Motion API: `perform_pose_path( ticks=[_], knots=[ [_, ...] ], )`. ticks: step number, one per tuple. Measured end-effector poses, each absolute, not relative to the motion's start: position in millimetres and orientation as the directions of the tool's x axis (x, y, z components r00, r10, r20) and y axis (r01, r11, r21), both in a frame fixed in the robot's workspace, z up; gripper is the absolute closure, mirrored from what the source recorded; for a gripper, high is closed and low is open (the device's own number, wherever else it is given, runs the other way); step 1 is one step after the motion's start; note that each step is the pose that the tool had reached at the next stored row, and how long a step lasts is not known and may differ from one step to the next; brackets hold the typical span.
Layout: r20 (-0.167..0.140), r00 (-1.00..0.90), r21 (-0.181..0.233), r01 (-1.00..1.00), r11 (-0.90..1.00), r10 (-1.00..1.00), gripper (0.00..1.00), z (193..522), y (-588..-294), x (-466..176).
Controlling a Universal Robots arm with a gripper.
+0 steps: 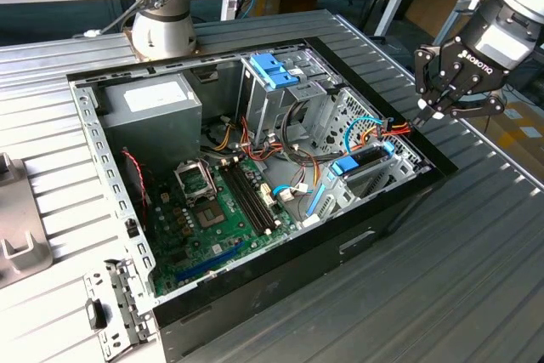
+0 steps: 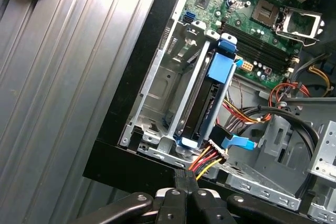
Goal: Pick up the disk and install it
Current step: 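Insert the first disk wire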
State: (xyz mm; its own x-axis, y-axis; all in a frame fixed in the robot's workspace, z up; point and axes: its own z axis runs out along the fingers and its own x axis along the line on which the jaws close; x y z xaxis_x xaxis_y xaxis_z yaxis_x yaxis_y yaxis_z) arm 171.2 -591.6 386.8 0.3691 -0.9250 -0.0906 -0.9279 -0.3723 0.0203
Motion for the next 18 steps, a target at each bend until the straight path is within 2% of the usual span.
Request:
perform_pose_path(
  ticks=[18],
  knots=[
    [-0.090,0.429,0.020,-0.901,-0.433,-0.899,0.90,386.7,-591.6,171.2]
  ],
)
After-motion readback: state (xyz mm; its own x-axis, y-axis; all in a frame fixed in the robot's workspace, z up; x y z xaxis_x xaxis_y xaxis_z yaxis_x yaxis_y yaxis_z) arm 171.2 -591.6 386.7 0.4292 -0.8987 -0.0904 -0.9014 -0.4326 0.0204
